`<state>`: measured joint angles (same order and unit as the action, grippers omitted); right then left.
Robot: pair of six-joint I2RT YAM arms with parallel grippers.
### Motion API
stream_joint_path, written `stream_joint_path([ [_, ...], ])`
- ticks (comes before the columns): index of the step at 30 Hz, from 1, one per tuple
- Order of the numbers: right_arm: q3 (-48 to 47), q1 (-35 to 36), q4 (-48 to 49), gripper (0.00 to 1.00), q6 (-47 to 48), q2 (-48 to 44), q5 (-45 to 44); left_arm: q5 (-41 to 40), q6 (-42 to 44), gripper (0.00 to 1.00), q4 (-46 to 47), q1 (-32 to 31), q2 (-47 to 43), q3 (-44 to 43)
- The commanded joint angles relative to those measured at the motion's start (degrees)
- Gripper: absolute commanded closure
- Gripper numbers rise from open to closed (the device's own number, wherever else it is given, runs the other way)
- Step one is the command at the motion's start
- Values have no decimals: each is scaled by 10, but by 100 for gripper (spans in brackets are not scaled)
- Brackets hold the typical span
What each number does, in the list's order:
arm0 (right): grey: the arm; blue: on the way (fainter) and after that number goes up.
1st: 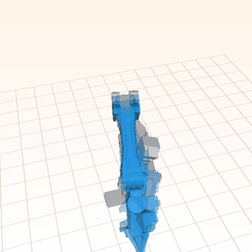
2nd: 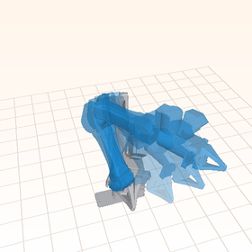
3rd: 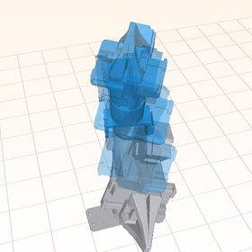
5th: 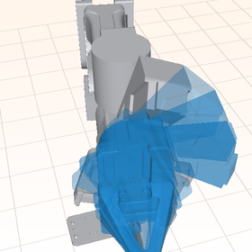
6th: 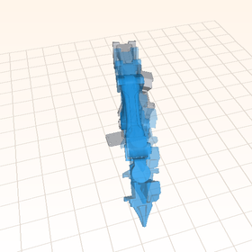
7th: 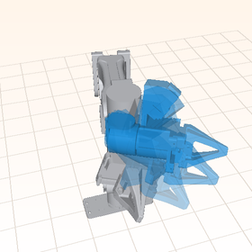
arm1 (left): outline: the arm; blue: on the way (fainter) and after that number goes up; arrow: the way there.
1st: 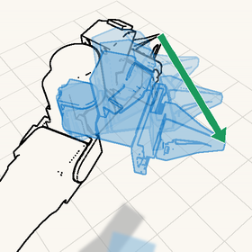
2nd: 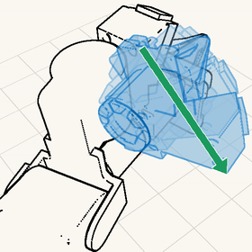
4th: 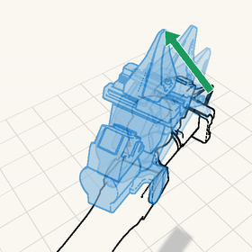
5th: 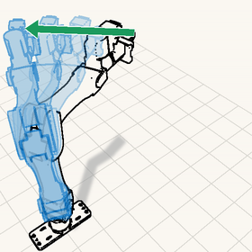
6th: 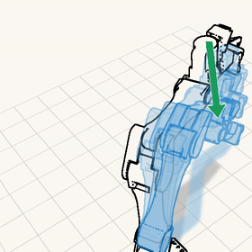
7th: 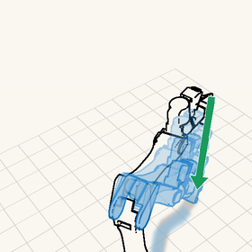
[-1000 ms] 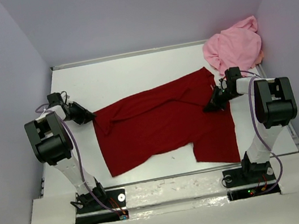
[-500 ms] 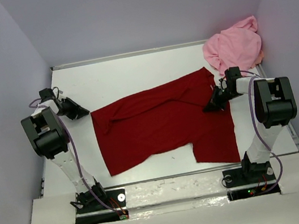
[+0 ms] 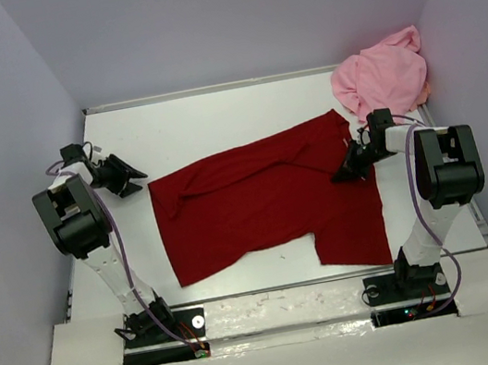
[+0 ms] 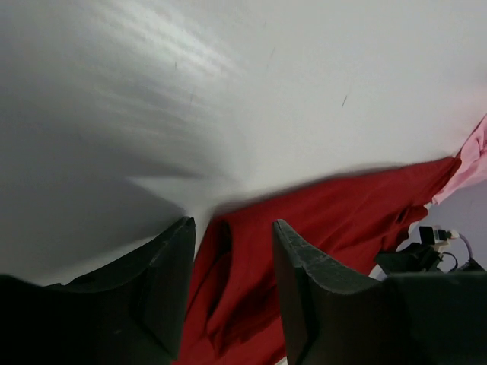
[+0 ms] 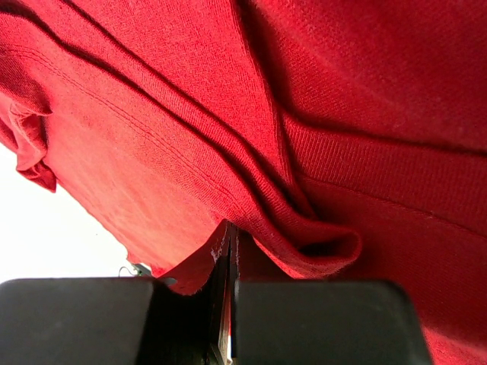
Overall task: Fold and stack the t-shirts
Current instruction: Fold the flattened tshirt in 1/3 of the way
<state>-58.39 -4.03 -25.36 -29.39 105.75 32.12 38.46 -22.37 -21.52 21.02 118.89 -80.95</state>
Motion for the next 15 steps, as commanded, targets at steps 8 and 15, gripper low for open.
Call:
stream_joint_path([
  [8,-7,8,-6,100,13,18,-50,16,-27,39,-24,1,-204,172],
  [15,-3,8,-4,100,16,20,-49,21,-26,41,-25,-5,-262,251],
])
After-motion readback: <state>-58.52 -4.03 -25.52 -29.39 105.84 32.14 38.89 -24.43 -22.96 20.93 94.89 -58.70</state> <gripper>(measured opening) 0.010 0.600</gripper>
